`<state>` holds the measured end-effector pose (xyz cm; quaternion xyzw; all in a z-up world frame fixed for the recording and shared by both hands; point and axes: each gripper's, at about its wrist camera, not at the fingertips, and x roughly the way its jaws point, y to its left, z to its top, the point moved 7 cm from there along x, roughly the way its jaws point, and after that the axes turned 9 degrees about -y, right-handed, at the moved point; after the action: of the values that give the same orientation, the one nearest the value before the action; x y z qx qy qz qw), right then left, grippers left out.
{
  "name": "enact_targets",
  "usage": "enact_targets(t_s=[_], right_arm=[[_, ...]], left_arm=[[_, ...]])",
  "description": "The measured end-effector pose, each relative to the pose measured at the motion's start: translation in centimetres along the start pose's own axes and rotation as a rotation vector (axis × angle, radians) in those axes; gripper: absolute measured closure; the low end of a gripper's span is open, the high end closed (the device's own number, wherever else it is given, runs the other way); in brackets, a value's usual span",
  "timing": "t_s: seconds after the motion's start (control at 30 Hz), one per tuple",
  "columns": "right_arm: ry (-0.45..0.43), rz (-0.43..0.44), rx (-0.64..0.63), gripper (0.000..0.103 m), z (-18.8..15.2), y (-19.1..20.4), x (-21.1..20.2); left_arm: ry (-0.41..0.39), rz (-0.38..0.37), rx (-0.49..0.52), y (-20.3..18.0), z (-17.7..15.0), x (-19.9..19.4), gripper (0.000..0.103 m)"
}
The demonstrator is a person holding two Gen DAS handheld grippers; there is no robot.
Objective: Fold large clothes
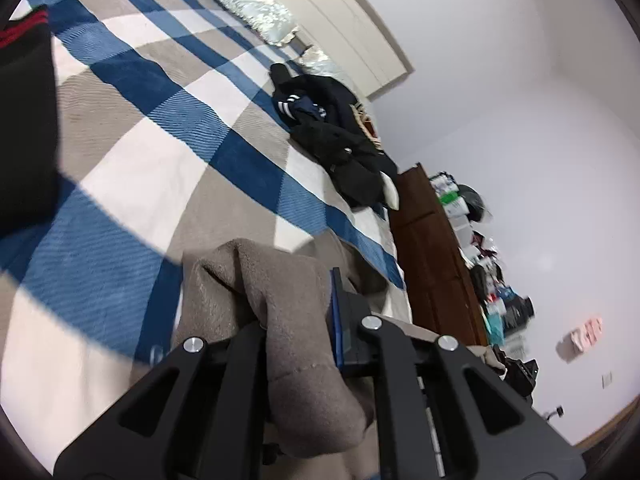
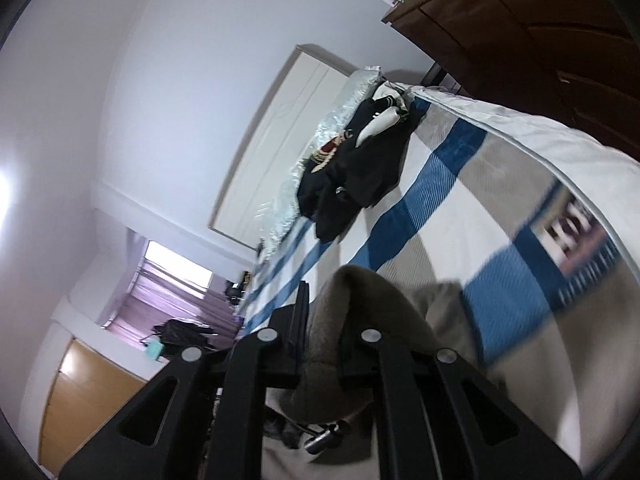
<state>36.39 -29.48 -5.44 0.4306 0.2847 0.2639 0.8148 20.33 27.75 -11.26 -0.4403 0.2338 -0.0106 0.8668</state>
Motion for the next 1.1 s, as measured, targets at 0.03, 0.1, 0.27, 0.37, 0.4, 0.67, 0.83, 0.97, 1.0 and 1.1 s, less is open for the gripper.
enact_targets(t_s=[0.03, 0.1, 0.27, 0.37, 0.4, 0.67, 0.83, 0.97, 1.0, 1.1], right_arm=[[0.003, -0.021, -0.01, 0.092, 0.7, -0.7, 2.4], [0.013, -0.054, -0.021, 0.092, 1.5, -1.8, 5.7], [0.088, -0.18, -0.069, 0.092, 1.5, -6.2, 13.0], [0.154, -0.282, -0.116, 0.092, -0.2, -9.4, 15.5], [0.17, -0.302, -0.126, 0.092, -0.7, -10.2, 15.9], [0.298, -0.425, -0.33, 0.065, -4.2, -12.6, 16.5], [0.268, -0.363, -0.388, 0.016, -4.3, -8.2, 13.4], [0.267, -0.335, -0.469, 0.013, -5.5, -4.2, 10.8], [0.274, -0.331, -0.479, 0.009, -6.1, -3.3, 10.1], [0.317, -0.298, -0.49, 0.004, -8.6, -0.4, 9.2]], left_arm=[[0.001, 0.013, 0.001, 0.5, 0.8, 1.7, 0.094], [0.006, 0.035, 0.013, 1.4, 1.9, 4.5, 0.093], [0.056, 0.15, 0.042, 5.2, 3.2, 11.8, 0.093], [0.107, 0.236, 0.075, 7.9, 1.8, 14.5, 0.093], [0.123, 0.25, 0.076, 8.7, 1.4, 15.1, 0.092], [0.171, 0.25, 0.187, 9.9, -0.9, 15.7, 0.064], [0.197, 0.176, 0.315, 5.7, -1.2, 13.5, 0.008], [0.214, 0.196, 0.36, 4.0, -2.0, 10.9, 0.008], [0.212, 0.192, 0.364, 3.6, -2.3, 10.1, 0.008], [0.21, 0.162, 0.385, 1.6, -3.8, 7.6, 0.008]])
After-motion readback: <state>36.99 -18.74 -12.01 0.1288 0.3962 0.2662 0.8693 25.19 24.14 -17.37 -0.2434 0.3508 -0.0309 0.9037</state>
